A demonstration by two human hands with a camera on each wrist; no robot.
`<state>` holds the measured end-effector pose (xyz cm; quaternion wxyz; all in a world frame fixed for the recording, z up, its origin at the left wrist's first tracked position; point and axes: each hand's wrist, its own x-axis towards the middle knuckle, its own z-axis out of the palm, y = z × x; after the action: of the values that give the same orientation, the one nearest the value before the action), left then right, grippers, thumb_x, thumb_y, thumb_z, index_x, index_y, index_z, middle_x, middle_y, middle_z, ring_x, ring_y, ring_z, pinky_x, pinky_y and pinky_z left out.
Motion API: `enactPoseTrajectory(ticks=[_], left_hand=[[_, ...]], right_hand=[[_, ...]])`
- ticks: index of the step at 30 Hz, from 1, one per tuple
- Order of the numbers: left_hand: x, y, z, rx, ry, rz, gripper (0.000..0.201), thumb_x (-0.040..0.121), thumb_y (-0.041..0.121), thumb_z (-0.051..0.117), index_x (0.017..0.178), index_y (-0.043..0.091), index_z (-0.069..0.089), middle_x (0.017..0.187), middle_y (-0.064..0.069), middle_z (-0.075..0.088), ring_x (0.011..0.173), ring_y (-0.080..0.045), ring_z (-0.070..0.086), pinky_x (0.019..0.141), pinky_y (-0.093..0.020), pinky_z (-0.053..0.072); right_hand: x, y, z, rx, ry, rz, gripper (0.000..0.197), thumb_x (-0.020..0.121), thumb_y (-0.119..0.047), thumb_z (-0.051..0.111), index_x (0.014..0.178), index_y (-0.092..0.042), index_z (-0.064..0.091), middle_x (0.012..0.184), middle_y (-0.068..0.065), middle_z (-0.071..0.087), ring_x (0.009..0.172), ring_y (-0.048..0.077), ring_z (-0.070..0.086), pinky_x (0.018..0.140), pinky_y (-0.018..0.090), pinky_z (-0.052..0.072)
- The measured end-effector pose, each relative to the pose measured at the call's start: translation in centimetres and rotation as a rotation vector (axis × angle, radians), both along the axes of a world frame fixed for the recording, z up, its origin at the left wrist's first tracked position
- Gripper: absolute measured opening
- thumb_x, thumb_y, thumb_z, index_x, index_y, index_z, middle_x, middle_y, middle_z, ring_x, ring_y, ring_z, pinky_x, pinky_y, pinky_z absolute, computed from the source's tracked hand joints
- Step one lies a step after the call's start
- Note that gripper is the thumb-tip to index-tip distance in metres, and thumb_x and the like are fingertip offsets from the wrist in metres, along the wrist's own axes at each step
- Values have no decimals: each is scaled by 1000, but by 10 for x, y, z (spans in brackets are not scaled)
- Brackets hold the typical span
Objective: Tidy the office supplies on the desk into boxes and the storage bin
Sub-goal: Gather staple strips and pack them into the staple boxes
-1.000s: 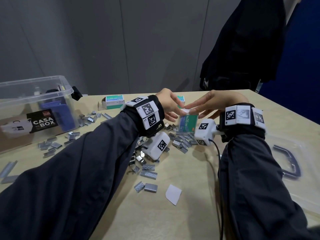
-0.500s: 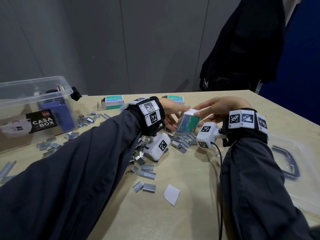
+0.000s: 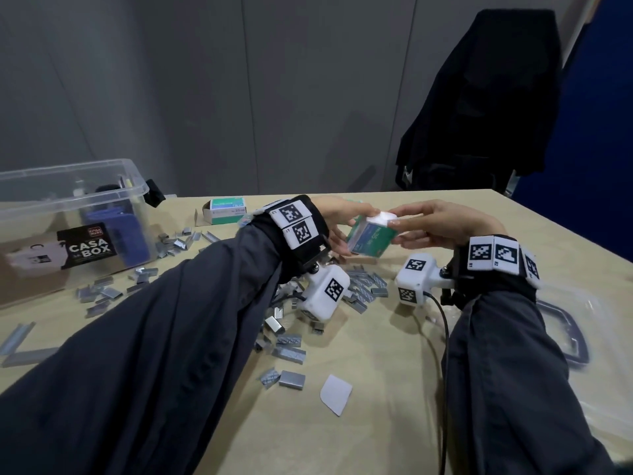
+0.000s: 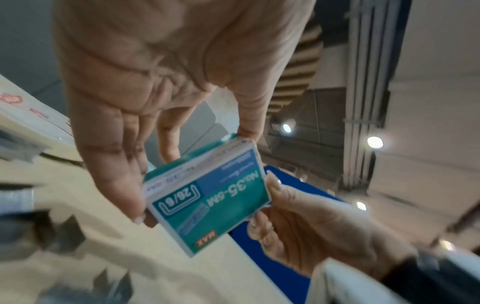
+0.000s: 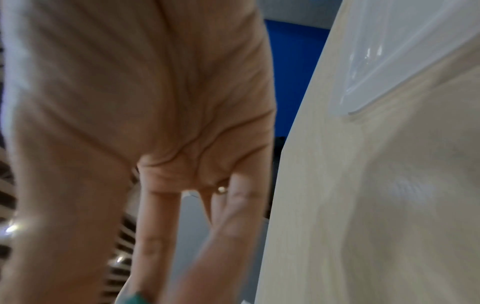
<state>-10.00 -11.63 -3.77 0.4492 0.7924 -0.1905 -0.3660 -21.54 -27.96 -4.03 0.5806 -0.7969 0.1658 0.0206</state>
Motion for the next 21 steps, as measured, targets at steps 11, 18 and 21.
enactPoseTrajectory(ticks=[11, 18, 21], left_hand=[[33, 119, 40, -390, -18, 125, 46, 87, 24, 69, 123, -1, 56, 110, -23, 67, 97, -32, 66, 86, -36, 57], [42, 228, 76, -527, -271, 184, 62, 60, 9, 78, 116, 12, 53, 101, -6, 67, 91, -18, 68, 84, -30, 57], [50, 272, 84, -400, -488, 205, 60, 63, 2, 84, 113, 16, 55, 104, -3, 64, 95, -15, 65, 85, -27, 55]], right_hand=[[62, 98, 41, 108, -179, 187, 24, 94, -26, 61, 107, -6, 66, 94, 16, 71, 88, 28, 71, 77, 27, 60], [101, 186, 89, -25, -408, 356, 46, 62, -22, 81, 105, -10, 70, 105, 9, 75, 95, 15, 71, 88, 24, 56], [119, 227, 102, -217, -447, 425, 46, 72, -14, 84, 114, -13, 66, 111, 4, 72, 99, 10, 69, 85, 20, 56]])
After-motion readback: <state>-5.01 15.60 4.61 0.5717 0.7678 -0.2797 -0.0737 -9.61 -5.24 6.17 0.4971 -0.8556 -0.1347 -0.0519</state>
